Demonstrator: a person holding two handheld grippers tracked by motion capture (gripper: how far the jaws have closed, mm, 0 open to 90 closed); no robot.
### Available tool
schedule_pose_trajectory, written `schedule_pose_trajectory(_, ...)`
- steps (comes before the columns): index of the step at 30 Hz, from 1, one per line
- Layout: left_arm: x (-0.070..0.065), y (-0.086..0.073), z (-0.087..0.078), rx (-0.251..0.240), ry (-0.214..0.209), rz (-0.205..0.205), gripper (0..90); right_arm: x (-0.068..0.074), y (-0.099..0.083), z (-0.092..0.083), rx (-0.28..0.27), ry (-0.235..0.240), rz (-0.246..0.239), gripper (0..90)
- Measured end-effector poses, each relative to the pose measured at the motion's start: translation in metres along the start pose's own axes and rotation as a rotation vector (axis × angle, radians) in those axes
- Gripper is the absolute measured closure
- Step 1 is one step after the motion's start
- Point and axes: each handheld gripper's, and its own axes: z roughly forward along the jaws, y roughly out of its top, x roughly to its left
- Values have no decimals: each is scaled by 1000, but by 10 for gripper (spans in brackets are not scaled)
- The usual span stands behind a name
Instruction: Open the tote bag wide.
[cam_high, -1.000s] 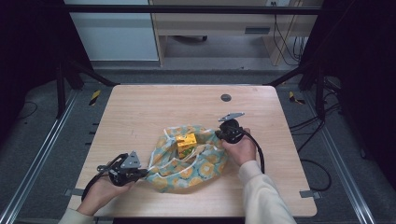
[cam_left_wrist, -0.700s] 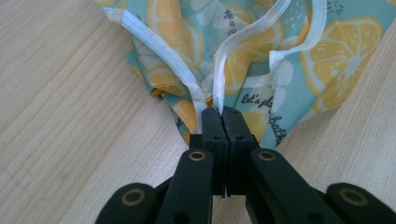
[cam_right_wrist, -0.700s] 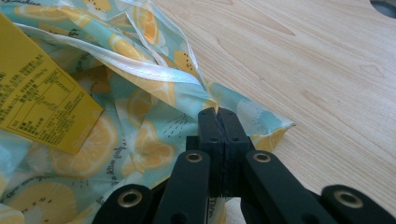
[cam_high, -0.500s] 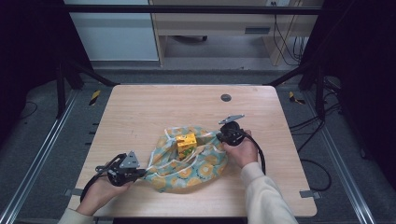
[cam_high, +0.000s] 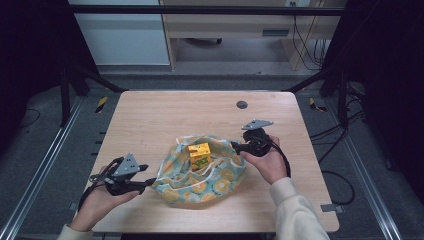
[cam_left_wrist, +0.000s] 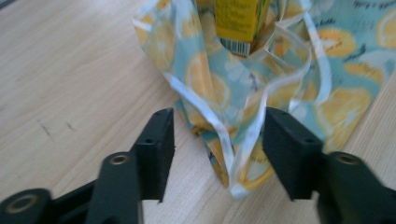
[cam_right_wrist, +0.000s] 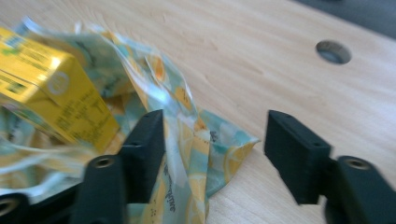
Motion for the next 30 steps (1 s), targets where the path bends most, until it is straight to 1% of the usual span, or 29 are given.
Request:
schedule_pose_trajectory(2,1,5,-4,-12,6,5,370,2,4,-10,-23,-14,-3,307)
schedule_pose_trajectory(3,1,5,-4,-12,6,5,347,3,6,-14,-30,-13,0,284)
schedule_pose_trajectory(4,2,8,-4,-8,5,4,347,3,6,-14,-30,-13,0,284)
schedule_pose_trajectory(5,5,13,-4,-7,1,2,302,7,9,-21,-38,0,5,247)
schedule_pose_trajectory(6,7,15,-3,-7,1,0,292,10,9,-24,-39,6,0,233)
schedule_pose_trajectory(7,7,15,-3,-7,1,0,276,10,9,-24,-39,6,0,233)
schedule_pose_trajectory(8,10,19,-1,2,2,-6,276,12,10,-27,-43,14,-10,211)
schedule_pose_trajectory(9,14,24,1,15,-2,-8,230,20,9,-33,-34,43,-28,176)
schedule_pose_trajectory(11,19,30,5,27,-6,-9,207,26,8,-36,-37,62,-40,181)
schedule_pose_trajectory(12,19,30,5,27,-6,-9,205,26,8,-36,-37,62,-40,181)
schedule_pose_trajectory(13,23,34,7,36,-5,-12,205,29,6,-38,-36,73,-45,188)
schedule_pose_trajectory(14,25,37,10,47,2,-10,203,37,3,-40,-30,92,-62,198)
schedule_pose_trajectory(15,26,39,14,59,3,-3,203,37,3,-40,-30,92,-62,198)
schedule_pose_trajectory(16,29,44,20,77,10,4,200,42,-1,-40,-24,107,-73,205)
schedule_pose_trajectory(18,31,48,27,80,15,3,200,47,-4,-39,-15,114,-89,207)
schedule_pose_trajectory(20,32,51,34,96,21,10,200,51,-7,-38,-4,120,-107,210)
schedule_pose_trajectory(21,32,51,34,96,21,10,200,51,-8,-36,5,117,-123,211)
schedule_pose_trajectory(23,33,55,40,108,19,15,200,52,-8,-35,16,119,-127,220)
schedule_pose_trajectory(26,33,59,47,111,23,17,205,51,-9,-31,25,125,-131,221)
schedule_pose_trajectory(27,34,62,53,117,25,18,207,50,-9,-29,34,123,-136,224)
schedule_pose_trajectory(28,34,62,53,117,25,18,207,49,-10,-26,44,110,-135,234)
schedule_pose_trajectory(30,33,65,61,130,19,21,208,48,-12,-22,52,104,-133,246)
